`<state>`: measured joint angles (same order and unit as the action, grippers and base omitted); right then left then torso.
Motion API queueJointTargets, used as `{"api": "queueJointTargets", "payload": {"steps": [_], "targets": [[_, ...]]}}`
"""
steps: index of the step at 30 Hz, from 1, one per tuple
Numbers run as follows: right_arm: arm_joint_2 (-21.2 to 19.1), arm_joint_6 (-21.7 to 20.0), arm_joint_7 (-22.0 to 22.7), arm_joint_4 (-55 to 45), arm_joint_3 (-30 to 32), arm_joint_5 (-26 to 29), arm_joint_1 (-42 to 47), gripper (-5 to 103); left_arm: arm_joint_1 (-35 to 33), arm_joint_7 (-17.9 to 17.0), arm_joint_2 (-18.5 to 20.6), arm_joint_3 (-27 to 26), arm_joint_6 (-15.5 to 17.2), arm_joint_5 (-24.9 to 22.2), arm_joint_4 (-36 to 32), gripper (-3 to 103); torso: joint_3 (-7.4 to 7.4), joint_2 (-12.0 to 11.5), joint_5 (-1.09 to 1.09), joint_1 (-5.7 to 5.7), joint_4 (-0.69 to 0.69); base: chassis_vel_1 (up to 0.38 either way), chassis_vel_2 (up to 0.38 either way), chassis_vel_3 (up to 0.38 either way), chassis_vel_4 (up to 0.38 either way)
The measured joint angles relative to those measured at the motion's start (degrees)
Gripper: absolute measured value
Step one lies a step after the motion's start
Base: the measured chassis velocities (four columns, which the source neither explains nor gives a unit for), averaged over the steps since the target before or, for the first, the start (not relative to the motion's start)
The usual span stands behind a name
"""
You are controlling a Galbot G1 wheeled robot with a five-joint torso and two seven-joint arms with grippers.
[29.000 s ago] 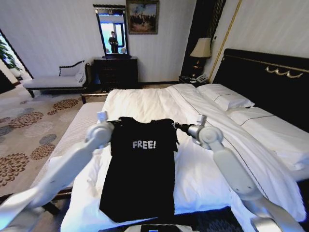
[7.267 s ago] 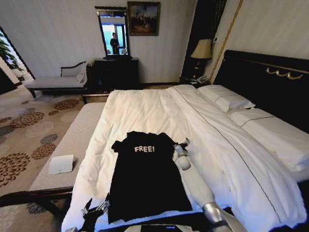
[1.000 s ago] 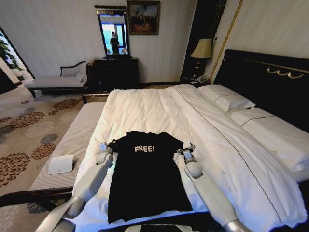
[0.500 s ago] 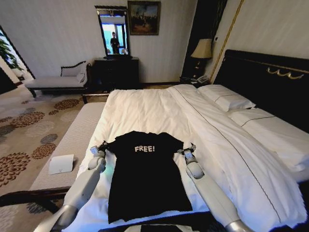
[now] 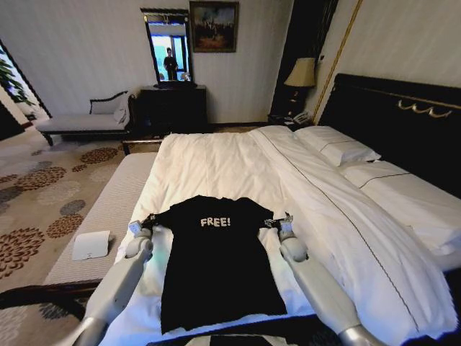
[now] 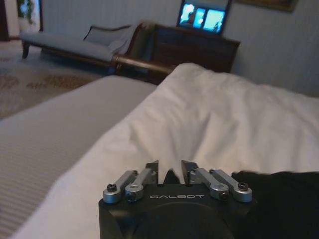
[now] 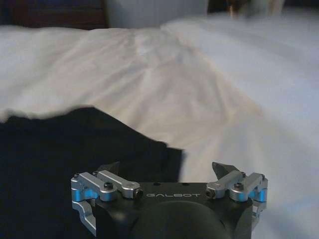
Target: Fold the clothes on the bed.
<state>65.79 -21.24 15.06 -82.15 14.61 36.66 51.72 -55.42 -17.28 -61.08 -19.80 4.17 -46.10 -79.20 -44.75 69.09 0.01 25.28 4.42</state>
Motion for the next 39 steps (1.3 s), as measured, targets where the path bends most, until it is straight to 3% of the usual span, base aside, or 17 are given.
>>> {"api": "queueJointTargets", "payload": {"steps": [1,4,6,7,9,10,13,14,15,19,30,39], "targets": [[0.32,-1.22,0.06,0.38,1.12,7.59,-0.97,100,-2.7,-0.01,0.69,-0.88,0.05,0.53,-3.69,32,0.0,0.0,-0.01,0.0,-0.02,0.0,0.0,0.0,0.0],[0.73,-3.05,-0.07,1.77,4.39,19.22,-2.04,100,-7.22,0.24,1.18,-1.36,0.07,1.7,-9.71,49,0.0,0.0,0.01,0.0,-0.06,0.0,0.0,0.0,0.0],[0.73,-3.56,-0.38,2.3,5.83,22.37,-2.12,100,-8.04,0.34,1.14,-1.15,0.09,1.93,-10.89,49,0.0,0.0,0.0,-0.01,-0.05,0.0,0.0,0.0,0.0],[0.73,-4.17,-1.03,3.8,8.3,27.78,-2.45,100,-10.27,0.41,0.66,-0.62,0.2,2.31,-13.7,54,0.0,0.01,-0.02,0.0,0.04,0.0,0.0,0.0,0.0],[1.35,-4.42,-1.28,7.14,10.56,33.98,-4.34,100,-14.31,0.34,-0.37,-0.61,0.3,2.71,-17.61,65,0.0,0.0,-0.02,0.0,0.03,0.0,0.0,0.0,0.0],[1.35,-4.42,-1.28,7.14,10.56,33.98,-4.34,100,-14.31,0.34,-0.37,-0.61,0.3,2.71,-17.61,65,0.0,0.0,-0.02,0.0,0.03,0.0,0.0,0.0,0.0],[1.62,-4.82,-1.39,10.5,13.09,37.33,-5.52,100,-19.01,0.4,-1.45,-0.61,0.25,4.24,-21.35,81,0.0,0.0,0.02,0.0,0.0,0.0,0.0,0.0,0.0],[1.69,-5.2,-1.39,11.48,13.52,38.31,-5.93,100,-21.03,0.68,-1.72,-0.77,0.08,5.12,-22.46,81,0.0,0.0,-0.02,0.0,0.01,0.0,0.0,0.0,0.0],[1.69,-5.2,-1.39,11.48,13.52,38.31,-5.93,100,-21.03,0.68,-1.72,-0.77,0.08,5.12,-22.46,81,0.0,0.0,-0.02,0.0,0.01,0.0,0.0,0.0,0.0],[2.52,-6.39,-2.08,12.93,13.54,39.31,-6.63,100,-26.43,1.57,-2.48,-1.86,-0.88,7.47,-25.42,98,0.0,0.0,0.0,-0.01,-0.03,0.0,0.0,0.0,0.0],[4.74,-7.26,-4.79,16.07,11.54,35.78,-9.01,101,-30.71,0.11,-4.58,-0.74,-0.31,10.96,-28.62,100,0.0,0.0,-0.02,0.0,-0.01,0.0,0.0,0.0,0.0],[6.02,-6.15,-6.21,19.99,9.63,29.86,-11.74,70,-32.48,0.29,-3.95,-1.3,-0.52,12.2,-29.79,100,-0.01,0.0,-0.01,0.01,-0.01,0.0,0.0,0.0,0.0]]}}
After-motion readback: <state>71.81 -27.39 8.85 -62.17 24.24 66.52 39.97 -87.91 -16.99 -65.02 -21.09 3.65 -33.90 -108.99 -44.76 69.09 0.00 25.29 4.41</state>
